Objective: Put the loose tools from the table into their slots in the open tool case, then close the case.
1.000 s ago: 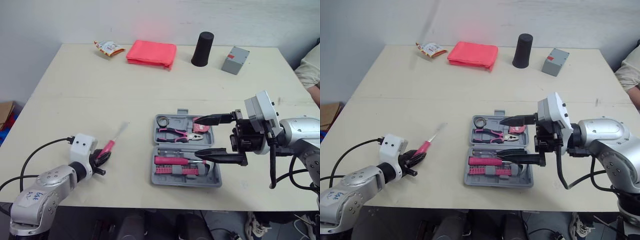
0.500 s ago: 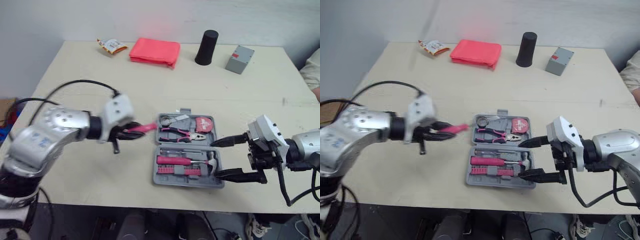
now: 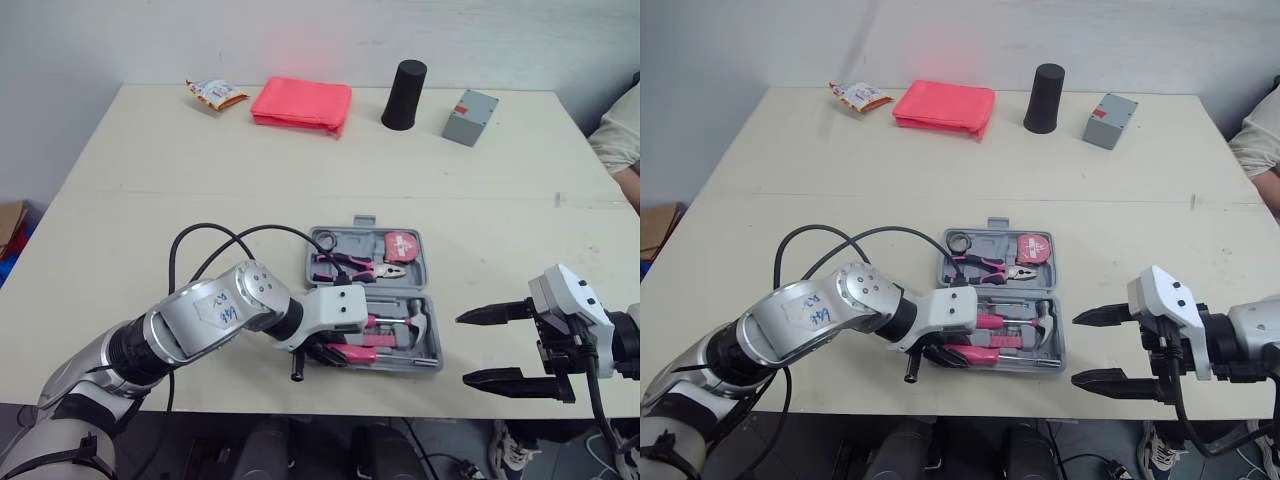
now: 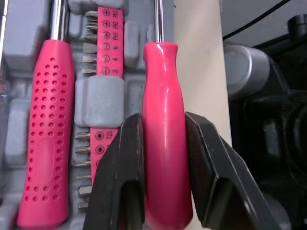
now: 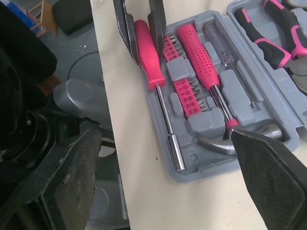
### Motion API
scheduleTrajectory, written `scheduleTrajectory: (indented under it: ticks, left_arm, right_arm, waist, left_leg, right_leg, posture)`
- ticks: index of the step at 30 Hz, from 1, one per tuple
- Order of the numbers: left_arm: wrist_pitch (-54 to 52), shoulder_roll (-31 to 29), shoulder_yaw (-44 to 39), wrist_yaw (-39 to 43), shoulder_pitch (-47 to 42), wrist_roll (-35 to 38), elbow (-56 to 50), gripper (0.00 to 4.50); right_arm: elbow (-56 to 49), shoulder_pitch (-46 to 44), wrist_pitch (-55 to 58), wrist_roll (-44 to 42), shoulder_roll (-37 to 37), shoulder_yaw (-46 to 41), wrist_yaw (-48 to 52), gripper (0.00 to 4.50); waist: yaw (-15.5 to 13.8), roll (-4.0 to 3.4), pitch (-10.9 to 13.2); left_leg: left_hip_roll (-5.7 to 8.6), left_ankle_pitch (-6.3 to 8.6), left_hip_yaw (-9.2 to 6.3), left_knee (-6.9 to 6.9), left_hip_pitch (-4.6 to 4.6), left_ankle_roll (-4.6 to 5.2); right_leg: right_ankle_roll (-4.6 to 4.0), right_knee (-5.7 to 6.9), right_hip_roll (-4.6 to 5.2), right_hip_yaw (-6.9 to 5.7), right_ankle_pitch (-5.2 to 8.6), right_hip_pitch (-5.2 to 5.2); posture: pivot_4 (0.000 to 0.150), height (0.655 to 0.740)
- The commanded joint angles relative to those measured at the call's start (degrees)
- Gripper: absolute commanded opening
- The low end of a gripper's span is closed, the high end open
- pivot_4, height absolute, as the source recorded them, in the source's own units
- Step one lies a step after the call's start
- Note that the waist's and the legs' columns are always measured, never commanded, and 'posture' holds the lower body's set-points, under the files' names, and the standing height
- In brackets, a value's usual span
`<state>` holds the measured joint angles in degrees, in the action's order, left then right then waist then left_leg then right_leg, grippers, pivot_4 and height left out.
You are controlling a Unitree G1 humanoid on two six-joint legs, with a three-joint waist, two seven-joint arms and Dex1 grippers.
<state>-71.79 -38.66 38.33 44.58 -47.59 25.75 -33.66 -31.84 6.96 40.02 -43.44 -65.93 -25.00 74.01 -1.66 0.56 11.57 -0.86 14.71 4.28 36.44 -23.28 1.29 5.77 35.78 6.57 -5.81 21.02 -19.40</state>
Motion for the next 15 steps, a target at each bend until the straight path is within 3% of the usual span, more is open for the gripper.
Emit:
scheduleTrajectory:
  ticks: [1, 9, 15]
  left_arm:
    - [1.09, -0.22, 1.89, -1.84, 1.42, -2.50, -1.46, 0.54]
    - [3.03, -0.62, 1.59, -0.78, 1.61, -2.73, -1.90, 0.54]
    - [7.55, -3.06, -1.37, 3.99, -0.63, -1.97, -3.55, 3.37]
  right_arm:
    - [-2.10, 0.52, 0.32, -1.22, 0.26, -2.30, -0.40, 4.50]
    - [-1.39, -0.76, -0.35, -1.48, 0.60, -0.97, -1.23, 4.50]
    - [-1.60, -0.58, -0.68, -1.30, 0.66, -0.45, -0.77, 4.50]
  waist:
    - [-0.05, 0.01, 0.01]
    - [-0.21, 0.01, 0.01]
    - [-0.19, 0.01, 0.01]
  left_leg:
    - [0.01, 0.00, 0.00, 0.00, -0.01, 0.00]
    - [0.03, 0.00, -0.05, 0.08, -0.02, 0.00]
    - [0.03, 0.00, -0.05, 0.08, -0.03, 0.00]
  right_leg:
    - [0.00, -0.01, 0.00, -0.01, 0.00, 0.00]
    - [0.00, 0.02, 0.00, -0.04, 0.00, 0.04]
    - [0.00, 0.02, -0.01, -0.05, 0.00, 0.03]
  posture:
    - [0.150, 0.7361]
    - [0.150, 0.7361]
    - [0.150, 0.7361]
